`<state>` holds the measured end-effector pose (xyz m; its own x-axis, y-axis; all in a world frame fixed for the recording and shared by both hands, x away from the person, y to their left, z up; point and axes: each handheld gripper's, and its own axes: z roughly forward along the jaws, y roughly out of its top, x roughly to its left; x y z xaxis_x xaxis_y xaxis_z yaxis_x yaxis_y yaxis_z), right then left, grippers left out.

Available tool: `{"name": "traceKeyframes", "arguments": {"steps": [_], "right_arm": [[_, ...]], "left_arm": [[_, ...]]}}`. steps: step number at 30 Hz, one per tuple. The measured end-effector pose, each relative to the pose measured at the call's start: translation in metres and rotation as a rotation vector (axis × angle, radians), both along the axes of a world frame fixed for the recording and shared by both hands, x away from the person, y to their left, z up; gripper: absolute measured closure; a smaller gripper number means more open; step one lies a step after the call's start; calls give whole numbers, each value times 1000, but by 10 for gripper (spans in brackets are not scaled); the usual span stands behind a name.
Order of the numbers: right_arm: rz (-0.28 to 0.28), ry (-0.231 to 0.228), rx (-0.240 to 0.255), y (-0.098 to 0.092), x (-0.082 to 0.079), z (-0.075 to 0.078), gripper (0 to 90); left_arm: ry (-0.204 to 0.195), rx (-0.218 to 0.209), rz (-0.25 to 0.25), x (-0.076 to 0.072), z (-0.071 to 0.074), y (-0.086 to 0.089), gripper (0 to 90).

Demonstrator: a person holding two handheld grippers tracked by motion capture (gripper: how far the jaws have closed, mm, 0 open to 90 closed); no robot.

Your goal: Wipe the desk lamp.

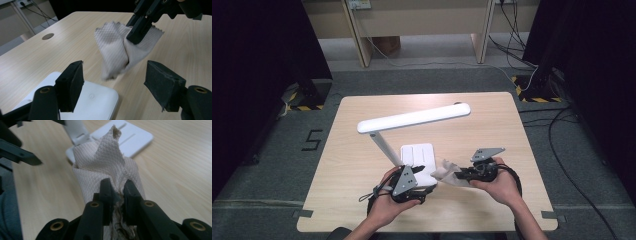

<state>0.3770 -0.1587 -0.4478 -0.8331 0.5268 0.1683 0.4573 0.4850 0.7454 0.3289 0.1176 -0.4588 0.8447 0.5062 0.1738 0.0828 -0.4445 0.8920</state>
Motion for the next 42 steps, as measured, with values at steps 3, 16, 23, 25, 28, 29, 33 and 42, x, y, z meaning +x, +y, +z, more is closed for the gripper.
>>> {"name": "traceKeyframes", "arguments": {"steps": [3, 16, 23, 25, 28, 29, 33, 42], "right_arm": [[45, 13, 31, 13, -3, 3, 802], [121, 37, 84, 35, -4, 9, 802], [126, 48, 134, 43, -4, 9, 787], [135, 45, 141, 47, -4, 8, 750], [143, 55, 151, 50, -4, 8, 668], [147, 48, 178, 53, -3, 9, 583], [131, 27, 231, 51, -1, 15, 515], [-37, -74, 82, 54, 17, 1, 667]], "left_arm": [[20, 22, -15, 7, -4, -4, 290], [68, 12, -77, 12, -12, -2, 485], [49, 4, -56, 3, -11, 11, 702], [43, 7, -42, -1, -11, 15, 750], [40, 11, -26, -4, -11, 20, 777], [40, 16, -13, -8, -11, 28, 785], [28, 23, 18, -13, -10, 43, 790], [2, -9, 131, -33, -5, 91, 797]]}}
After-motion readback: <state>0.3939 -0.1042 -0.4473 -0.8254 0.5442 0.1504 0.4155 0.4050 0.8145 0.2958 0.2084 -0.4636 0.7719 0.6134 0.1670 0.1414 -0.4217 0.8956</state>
